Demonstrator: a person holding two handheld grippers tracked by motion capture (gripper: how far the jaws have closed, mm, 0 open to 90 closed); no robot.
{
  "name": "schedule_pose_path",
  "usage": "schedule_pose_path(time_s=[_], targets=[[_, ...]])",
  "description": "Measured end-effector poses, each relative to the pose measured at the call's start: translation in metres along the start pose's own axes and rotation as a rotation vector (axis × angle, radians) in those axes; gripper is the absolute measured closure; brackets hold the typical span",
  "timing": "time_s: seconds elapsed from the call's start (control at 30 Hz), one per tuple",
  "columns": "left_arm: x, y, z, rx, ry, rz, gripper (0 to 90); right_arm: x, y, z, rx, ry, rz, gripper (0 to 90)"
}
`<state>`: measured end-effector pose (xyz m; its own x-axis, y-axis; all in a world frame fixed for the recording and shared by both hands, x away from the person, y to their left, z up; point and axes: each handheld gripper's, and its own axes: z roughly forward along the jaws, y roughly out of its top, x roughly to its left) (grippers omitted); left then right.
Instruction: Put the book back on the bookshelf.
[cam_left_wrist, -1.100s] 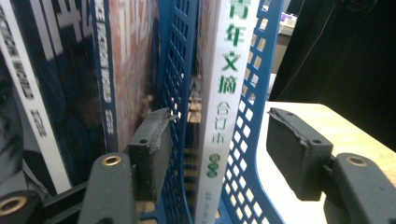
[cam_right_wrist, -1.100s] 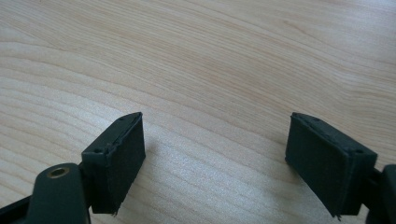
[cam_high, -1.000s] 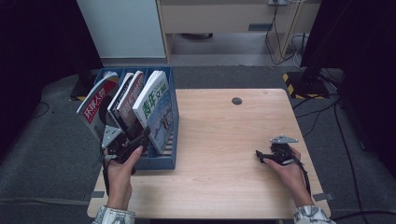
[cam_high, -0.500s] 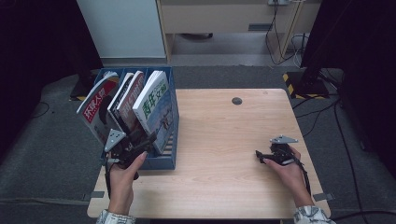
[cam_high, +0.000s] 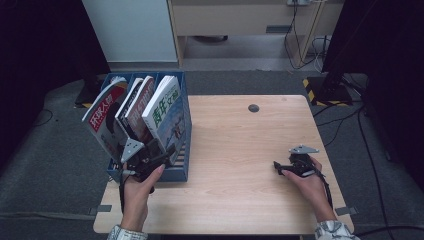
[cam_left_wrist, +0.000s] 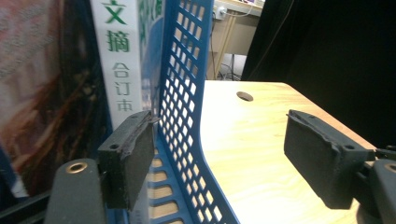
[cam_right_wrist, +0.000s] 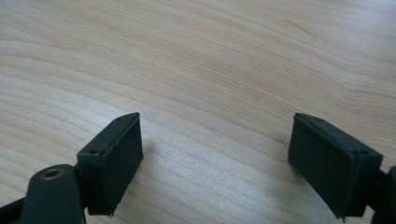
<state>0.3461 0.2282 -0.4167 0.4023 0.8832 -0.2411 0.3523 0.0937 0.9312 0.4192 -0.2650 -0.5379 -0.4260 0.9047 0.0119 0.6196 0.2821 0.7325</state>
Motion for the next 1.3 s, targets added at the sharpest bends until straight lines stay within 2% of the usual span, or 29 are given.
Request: schedule_pose_path(time_s=[0.53,0.67,0.77,1.1,1.3], targets=[[-0.01,-0.006,0.014,0.049,-0.041,0.052,20.2,0.0,0.0,0.0,-0.001,-0.001,0.002,17.6],[-0.017,-0.007,0.019,0.065,-0.059,0.073,19.2,0.0,0.0,0.0,0.001,0.0,0.001,17.6],[-0.021,-0.007,0.025,0.077,-0.084,0.074,18.0,0.0,0.0,0.0,0.0,-0.002,0.002,17.6],[-0.035,-0.009,0.04,0.124,-0.118,0.123,11.8,0.001,0.0,0.0,0.0,-0.008,-0.001,17.2],[-0.039,-0.006,0.049,0.126,-0.137,0.113,10.7,0.001,0.0,0.0,0.002,-0.004,-0.001,16.9]])
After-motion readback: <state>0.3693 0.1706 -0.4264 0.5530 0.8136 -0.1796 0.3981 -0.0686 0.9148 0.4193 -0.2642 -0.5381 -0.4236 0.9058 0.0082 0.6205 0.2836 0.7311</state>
